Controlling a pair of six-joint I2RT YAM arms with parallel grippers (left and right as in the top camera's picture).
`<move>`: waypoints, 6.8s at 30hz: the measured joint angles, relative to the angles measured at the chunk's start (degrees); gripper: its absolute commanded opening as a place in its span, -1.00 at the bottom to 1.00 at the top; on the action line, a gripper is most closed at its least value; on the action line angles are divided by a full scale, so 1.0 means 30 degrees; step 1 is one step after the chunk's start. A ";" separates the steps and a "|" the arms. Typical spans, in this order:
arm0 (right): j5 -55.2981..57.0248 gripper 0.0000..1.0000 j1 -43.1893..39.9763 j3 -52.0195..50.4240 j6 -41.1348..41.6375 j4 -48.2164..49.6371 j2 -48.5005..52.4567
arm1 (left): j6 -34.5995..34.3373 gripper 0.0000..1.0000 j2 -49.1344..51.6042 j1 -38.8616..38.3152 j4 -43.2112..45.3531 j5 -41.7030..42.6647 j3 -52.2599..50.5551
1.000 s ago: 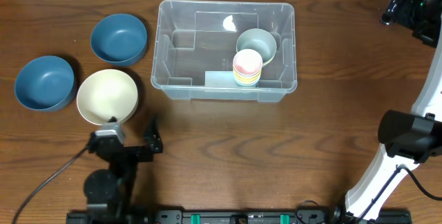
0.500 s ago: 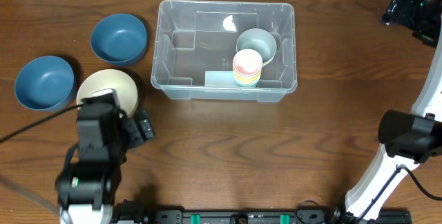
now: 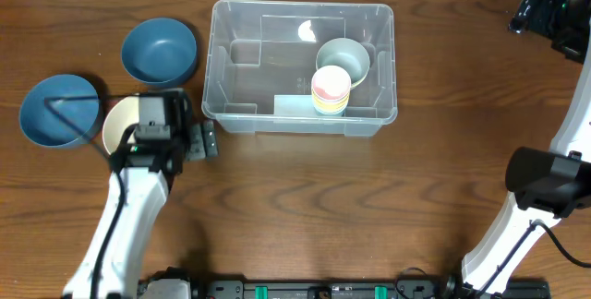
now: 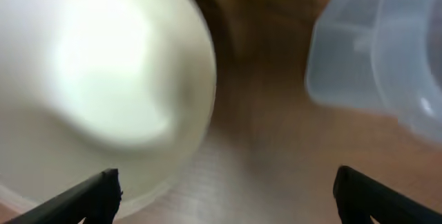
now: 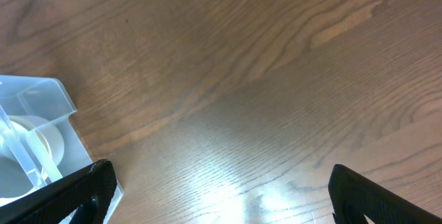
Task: Pack container
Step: 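Reach the left gripper to the cream bowl and grasp its rim, then lift the cream bowl with the left gripper toward the container, then lower the cream bowl into the container's left side, then release the cream bowl and move the left gripper to a teal bowl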
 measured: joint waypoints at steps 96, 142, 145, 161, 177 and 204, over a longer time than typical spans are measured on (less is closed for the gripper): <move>0.0000 0.98 0.0000 0.0000 0.0000 0.0007 0.0000 | -0.2550 -0.88 -0.4940 0.0255 0.0328 0.2091 -0.0007; 0.0000 0.98 0.0000 0.0000 0.0000 0.0007 0.0000 | 0.4350 -0.88 0.7832 -0.7074 0.2135 0.2973 1.0885; 0.0000 0.99 0.0000 0.0000 0.0000 0.0000 0.0000 | 0.4473 -0.88 0.8575 -0.7140 0.2382 0.2958 1.0885; 0.0000 0.99 0.0000 0.0000 0.0000 0.0000 0.0000 | 0.5056 -0.88 1.1584 -0.8087 0.3067 0.2419 1.0885; 0.0000 0.99 0.0000 0.0000 0.0000 0.0000 0.0000 | 0.5180 -0.66 1.1992 -0.8102 0.3308 0.1581 1.0885; 0.0000 0.99 0.0000 0.0000 0.0000 0.0000 0.0000 | 0.3512 0.03 0.2776 -0.3417 0.1333 0.1479 1.1387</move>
